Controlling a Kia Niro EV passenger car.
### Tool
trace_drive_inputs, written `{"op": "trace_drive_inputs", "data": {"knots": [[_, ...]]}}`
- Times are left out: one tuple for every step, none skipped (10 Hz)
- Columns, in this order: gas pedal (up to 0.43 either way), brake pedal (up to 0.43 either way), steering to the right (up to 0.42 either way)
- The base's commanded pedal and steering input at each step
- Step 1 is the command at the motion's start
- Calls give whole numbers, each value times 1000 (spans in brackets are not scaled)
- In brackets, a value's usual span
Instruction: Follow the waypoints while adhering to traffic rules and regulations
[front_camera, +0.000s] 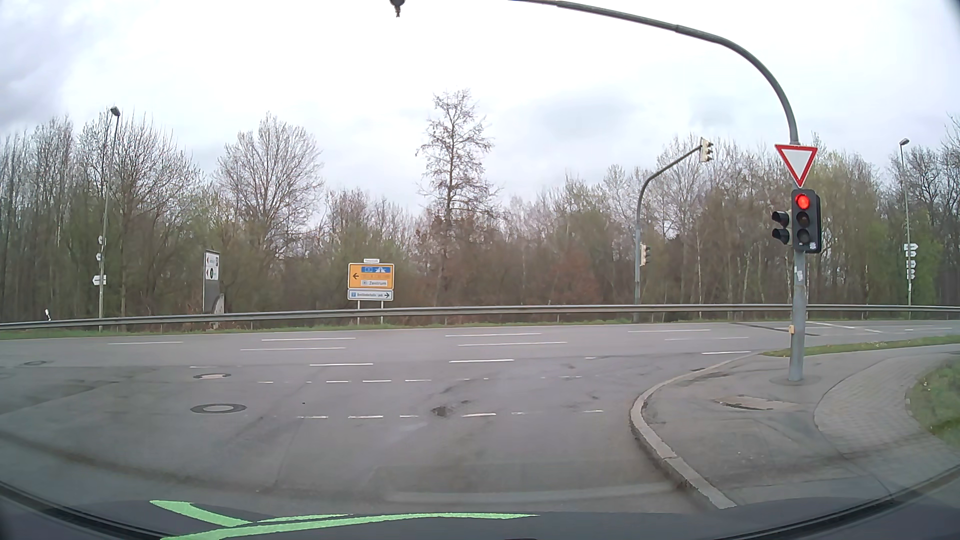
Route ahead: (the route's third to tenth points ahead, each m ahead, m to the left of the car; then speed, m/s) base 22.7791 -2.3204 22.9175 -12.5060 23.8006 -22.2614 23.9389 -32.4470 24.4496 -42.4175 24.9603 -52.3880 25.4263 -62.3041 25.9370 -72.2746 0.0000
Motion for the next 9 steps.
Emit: {"op": "trace_drive_inputs", "data": {"knots": [[0,348,-6],[0,348,-6],[0,348,-6],[0,348,-6],[0,348,-6],[0,348,-6],[0,348,-6],[0,348,-6],[0,348,-6]]}}
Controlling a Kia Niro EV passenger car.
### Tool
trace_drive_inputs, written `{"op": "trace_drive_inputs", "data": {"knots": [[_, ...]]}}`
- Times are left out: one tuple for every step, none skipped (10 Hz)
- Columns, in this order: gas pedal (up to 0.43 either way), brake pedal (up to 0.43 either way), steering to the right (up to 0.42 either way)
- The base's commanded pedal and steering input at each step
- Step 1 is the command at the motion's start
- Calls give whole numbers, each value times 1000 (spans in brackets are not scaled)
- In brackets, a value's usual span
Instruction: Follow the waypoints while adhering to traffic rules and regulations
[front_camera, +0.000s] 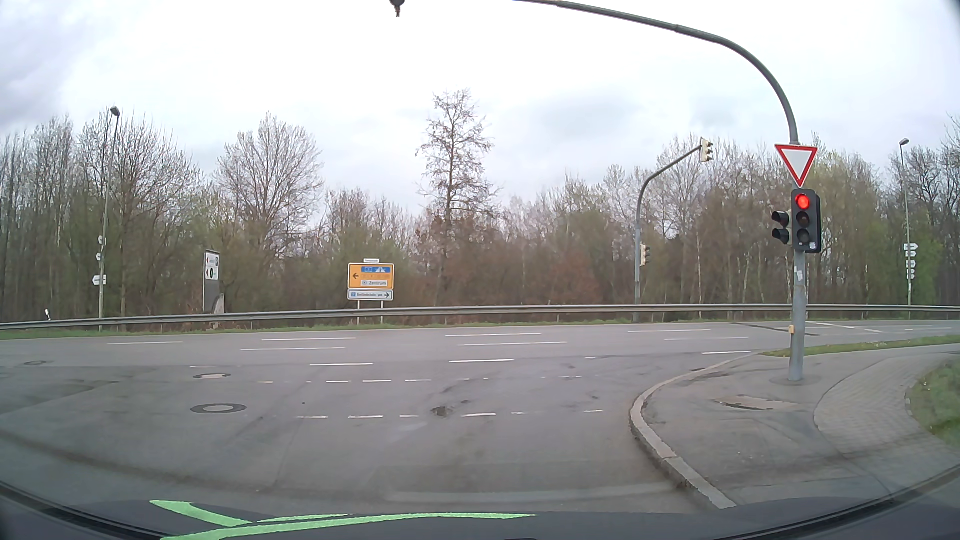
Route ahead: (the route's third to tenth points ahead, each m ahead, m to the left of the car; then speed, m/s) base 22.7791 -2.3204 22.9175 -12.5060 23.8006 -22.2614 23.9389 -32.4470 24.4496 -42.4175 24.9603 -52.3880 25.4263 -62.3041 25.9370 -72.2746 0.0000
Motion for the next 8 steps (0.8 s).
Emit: {"op": "trace_drive_inputs", "data": {"knots": [[0,348,-6],[0,348,-6],[0,348,-6],[0,348,-6],[0,348,-6],[0,348,-6],[0,348,-6],[0,348,-6]]}}
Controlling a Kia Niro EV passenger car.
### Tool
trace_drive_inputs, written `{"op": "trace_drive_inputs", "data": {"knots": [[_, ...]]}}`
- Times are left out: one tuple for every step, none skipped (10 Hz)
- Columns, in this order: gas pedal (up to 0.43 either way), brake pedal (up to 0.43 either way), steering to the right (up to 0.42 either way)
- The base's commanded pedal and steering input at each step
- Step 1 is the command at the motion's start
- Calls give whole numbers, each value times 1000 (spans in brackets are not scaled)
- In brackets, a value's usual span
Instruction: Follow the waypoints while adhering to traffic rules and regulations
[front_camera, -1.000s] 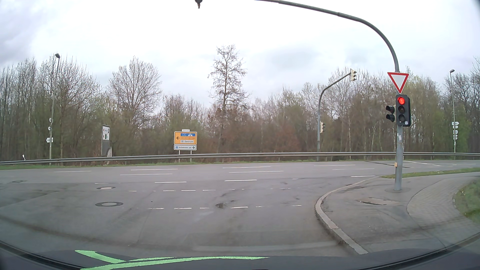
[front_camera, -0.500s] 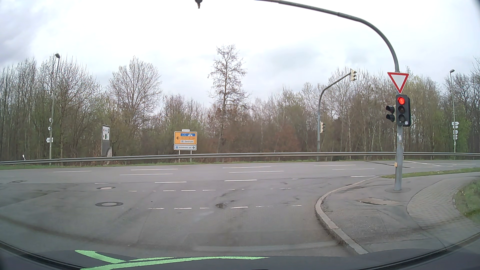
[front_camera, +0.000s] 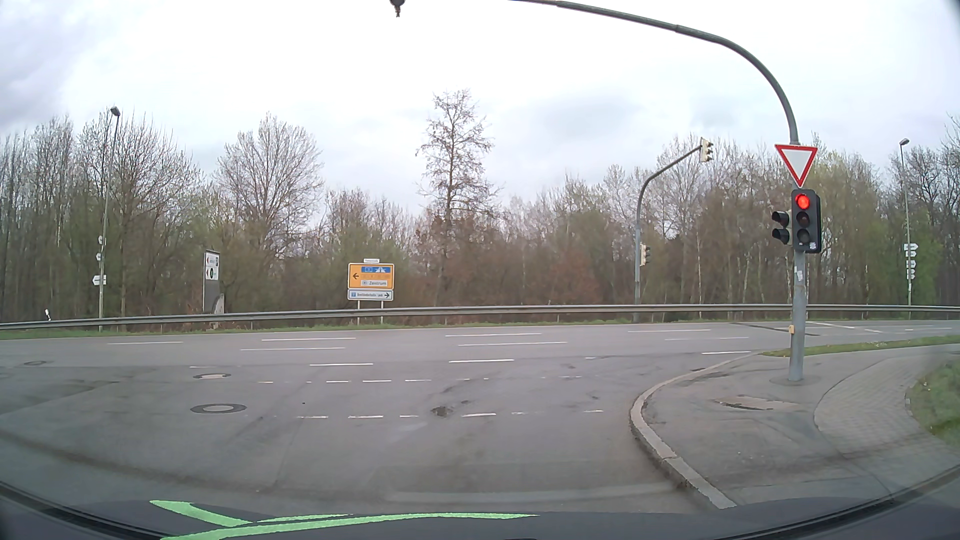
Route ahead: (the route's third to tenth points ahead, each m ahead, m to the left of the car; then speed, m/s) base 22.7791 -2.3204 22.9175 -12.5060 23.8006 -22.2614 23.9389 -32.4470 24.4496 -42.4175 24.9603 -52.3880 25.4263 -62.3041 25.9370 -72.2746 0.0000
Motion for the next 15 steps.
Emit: {"op": "trace_drive_inputs", "data": {"knots": [[0,348,-6],[0,348,-6],[0,348,-6],[0,348,-6],[0,348,-6],[0,348,-6],[0,348,-6],[0,348,-6],[0,348,-6],[0,348,-6],[0,348,-6],[0,348,-6],[0,348,-6],[0,348,-6],[0,348,-6]]}}
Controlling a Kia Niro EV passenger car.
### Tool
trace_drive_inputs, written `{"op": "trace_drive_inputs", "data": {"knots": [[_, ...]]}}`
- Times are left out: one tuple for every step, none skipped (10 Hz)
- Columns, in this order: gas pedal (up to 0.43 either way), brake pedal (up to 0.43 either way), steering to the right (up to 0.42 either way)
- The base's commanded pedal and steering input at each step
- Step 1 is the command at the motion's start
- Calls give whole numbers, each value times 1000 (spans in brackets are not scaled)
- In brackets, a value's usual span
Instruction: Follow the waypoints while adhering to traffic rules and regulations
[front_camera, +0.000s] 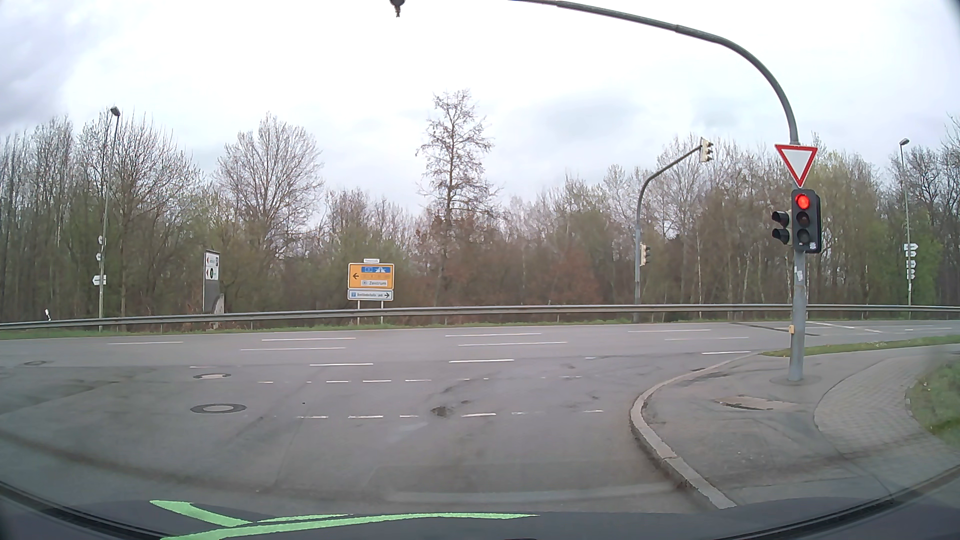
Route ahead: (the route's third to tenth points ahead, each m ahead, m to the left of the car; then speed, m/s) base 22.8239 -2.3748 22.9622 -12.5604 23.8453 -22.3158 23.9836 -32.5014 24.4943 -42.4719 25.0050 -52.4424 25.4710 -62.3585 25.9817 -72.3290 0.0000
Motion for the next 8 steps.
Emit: {"op": "trace_drive_inputs", "data": {"knots": [[0,348,-6],[0,348,-6],[0,348,-6],[0,348,-6],[0,348,-6],[0,348,-6],[0,348,-6],[0,348,-6]]}}
